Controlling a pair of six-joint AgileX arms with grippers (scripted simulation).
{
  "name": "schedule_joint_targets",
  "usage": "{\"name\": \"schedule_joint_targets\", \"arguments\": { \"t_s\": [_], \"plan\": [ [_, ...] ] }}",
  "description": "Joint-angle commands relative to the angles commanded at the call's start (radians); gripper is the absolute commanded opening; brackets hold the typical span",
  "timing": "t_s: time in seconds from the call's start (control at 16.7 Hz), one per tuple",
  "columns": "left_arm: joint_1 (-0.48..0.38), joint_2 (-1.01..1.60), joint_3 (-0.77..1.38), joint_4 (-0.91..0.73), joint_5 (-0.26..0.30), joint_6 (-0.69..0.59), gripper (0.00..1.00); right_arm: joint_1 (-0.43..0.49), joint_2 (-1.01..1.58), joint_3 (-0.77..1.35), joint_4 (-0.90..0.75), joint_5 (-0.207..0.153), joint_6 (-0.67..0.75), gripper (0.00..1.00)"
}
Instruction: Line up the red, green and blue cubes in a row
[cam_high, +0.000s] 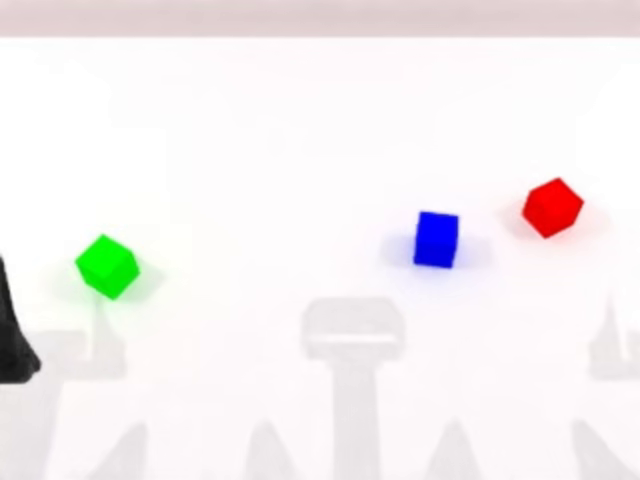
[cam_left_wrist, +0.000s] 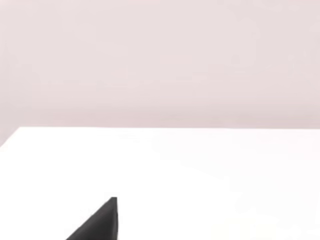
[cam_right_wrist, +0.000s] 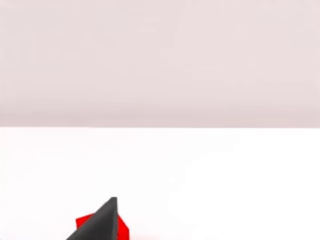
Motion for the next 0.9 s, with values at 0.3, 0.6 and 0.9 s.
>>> {"name": "schedule_joint_targets", "arguments": {
  "t_s": [0.3, 0.6, 0.9],
  "plan": [
    [0.000, 0.000, 0.000, 0.000, 0.000, 0.000, 1.00, 0.009, 0.060, 0.061, -0.043, -0.002, -0.011, 1.00],
    [0.000, 0.000, 0.000, 0.000, 0.000, 0.000, 1.00, 0.037, 0.366, 0.365, -0.238, -0.002, -0.058, 1.00],
    [0.000, 0.000, 0.000, 0.000, 0.000, 0.000, 1.00, 0.075, 0.907, 0.840, -0.536, 0.001, -0.129, 1.00]
  ]
}}
